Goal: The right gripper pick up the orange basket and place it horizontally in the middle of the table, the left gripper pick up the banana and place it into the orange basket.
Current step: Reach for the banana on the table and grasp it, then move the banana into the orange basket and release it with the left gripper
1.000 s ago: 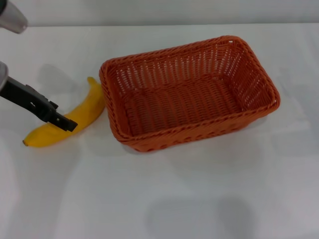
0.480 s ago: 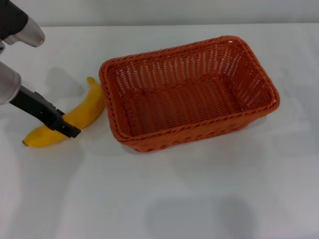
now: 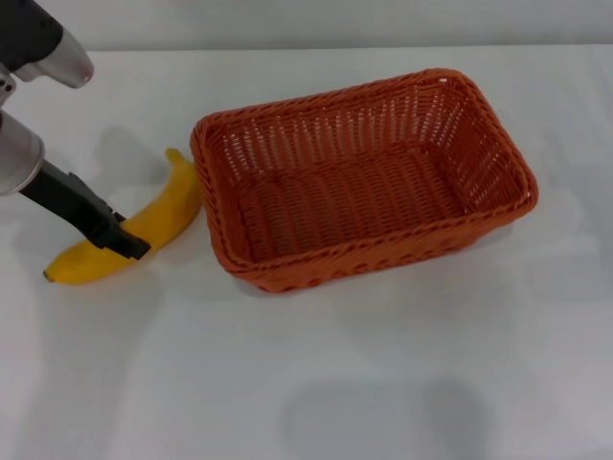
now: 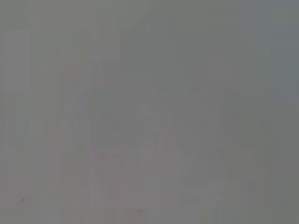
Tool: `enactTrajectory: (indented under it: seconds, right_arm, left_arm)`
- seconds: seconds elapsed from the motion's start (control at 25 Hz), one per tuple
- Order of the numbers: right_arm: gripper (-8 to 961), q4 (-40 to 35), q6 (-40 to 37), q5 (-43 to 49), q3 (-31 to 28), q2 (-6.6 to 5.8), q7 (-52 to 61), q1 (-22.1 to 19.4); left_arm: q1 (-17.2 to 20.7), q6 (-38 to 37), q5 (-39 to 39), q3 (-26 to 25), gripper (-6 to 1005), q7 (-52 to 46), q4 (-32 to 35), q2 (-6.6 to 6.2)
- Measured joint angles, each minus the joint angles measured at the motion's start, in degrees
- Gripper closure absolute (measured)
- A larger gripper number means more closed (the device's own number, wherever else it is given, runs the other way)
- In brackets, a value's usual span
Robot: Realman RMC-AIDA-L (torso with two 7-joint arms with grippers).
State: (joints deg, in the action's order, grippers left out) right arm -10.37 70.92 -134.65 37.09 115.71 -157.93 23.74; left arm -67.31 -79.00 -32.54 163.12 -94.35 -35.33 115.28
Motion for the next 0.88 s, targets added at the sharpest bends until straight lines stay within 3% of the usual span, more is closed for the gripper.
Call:
enactTrajectory:
  seconds: [0.24,0.6,0.72,0.88]
  right_arm:
    - [315,0.01,0.00,-0.01,0.00,0.04,0.00,-0.41]
    - [315,0.37,0.00,-0.05,-1.29,-0.01,0.01,-0.51]
    - [314,0.63,0.00,-0.09,-1.70,-0.08,0.05,-0.38]
    - [314,0.64,0.03,-0.11,-2.28,-0.10,0.06,-0.37]
  left_arm:
    - [0.00,-3.47,0.42,0.00,510,0.57,-2.54,-0.96]
    - [-0.49,-15.54,6.89,0.05,509,7.57,-17.30,-2.78]
    - [-1.89,-17.77,9.38,0.08,510,8.68,-19.36,-4.23]
    - [-6.81,-19.24,12.53,0.09,509,11.33,-20.40,-5.55]
